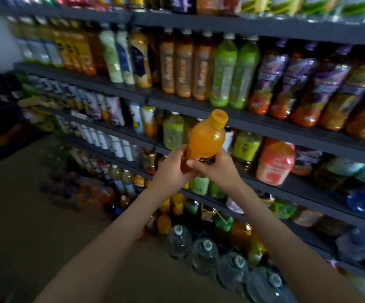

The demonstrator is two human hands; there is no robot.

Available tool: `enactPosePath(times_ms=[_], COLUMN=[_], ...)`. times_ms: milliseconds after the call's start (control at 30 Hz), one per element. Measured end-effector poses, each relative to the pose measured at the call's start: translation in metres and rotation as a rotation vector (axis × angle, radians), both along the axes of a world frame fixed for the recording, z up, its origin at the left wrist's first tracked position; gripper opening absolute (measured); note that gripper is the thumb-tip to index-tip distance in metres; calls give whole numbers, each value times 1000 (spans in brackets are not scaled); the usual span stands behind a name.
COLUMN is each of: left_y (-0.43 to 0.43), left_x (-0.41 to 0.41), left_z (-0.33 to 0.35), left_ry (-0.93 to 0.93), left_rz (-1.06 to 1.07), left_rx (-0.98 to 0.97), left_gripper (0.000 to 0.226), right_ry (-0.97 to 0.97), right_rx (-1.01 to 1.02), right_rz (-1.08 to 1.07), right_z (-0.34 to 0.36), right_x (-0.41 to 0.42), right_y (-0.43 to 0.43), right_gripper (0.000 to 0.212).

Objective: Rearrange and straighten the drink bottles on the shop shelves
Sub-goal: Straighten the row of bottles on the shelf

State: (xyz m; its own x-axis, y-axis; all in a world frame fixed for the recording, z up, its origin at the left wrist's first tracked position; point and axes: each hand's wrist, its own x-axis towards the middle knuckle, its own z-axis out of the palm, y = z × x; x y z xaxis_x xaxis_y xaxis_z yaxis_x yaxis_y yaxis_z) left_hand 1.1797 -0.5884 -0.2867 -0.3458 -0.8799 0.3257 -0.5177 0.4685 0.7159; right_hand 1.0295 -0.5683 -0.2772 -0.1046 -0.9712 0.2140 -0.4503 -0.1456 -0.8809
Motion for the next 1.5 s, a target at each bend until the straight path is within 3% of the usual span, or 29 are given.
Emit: enactPosePath(times_ms=[133, 200, 333, 700, 900, 1167, 1367, 1500], left_y=[-60, -90, -146, -314, -427, -548, -604, -618], left_x=[100, 148, 219, 345, 386, 390, 370, 361], left_z=[18, 27, 54, 68, 68, 51, 43, 35], left_ry=[33, 51, 71, 40, -63, -22, 27, 40], left_rz=[43, 87, 110, 128, 171, 191, 87, 13], left_rx=[107, 116, 141, -90, -176, -292, -237, -234], left_gripper=[77, 77, 60, 62, 72, 58, 66, 65], right_ry=[31, 26, 31, -84, -186, -48, 58, 14], right_rx=[35, 29, -86, -264, -341, -330, -240, -131], right_rz=[217, 272, 264, 189, 5, -363, -619, -700], right_z=[31, 44, 61, 68, 67, 49, 49, 57], right_x=[77, 122, 198, 338, 377, 369, 368, 369], right_y=[-65, -98, -160, -334, -440, -519, -548, -565], right_gripper=[45, 41, 38, 41, 36, 39, 53, 65])
